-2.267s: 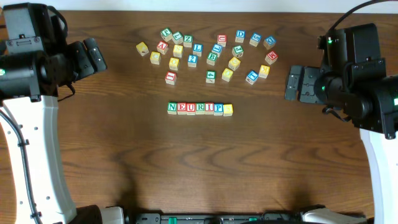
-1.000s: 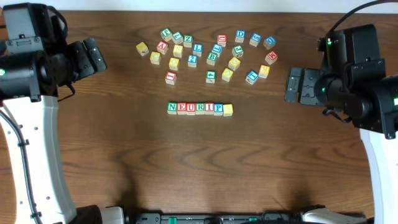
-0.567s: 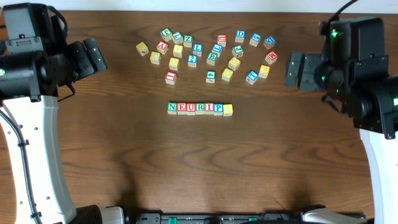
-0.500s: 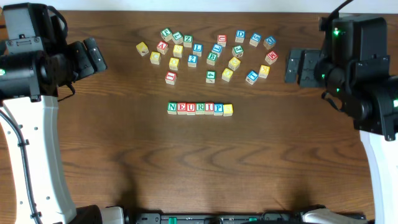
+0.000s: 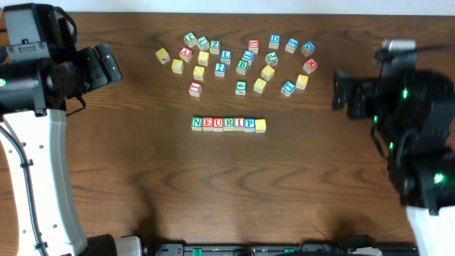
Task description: Spell out NEURIPS
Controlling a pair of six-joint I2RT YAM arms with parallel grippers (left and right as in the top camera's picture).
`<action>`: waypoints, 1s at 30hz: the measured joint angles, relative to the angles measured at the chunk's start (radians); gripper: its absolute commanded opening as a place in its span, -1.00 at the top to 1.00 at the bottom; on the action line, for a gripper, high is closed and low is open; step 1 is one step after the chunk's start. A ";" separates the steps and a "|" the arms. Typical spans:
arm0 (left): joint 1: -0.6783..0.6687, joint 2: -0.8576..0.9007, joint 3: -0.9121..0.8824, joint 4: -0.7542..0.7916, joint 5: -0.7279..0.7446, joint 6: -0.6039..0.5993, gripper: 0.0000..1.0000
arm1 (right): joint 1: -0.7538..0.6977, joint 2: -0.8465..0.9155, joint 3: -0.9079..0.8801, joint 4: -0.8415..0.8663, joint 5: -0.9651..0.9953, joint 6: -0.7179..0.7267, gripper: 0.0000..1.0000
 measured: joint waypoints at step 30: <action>0.000 0.000 0.000 0.000 0.000 0.000 -0.95 | -0.084 -1.013 -1.243 0.649 -0.040 -0.056 -0.99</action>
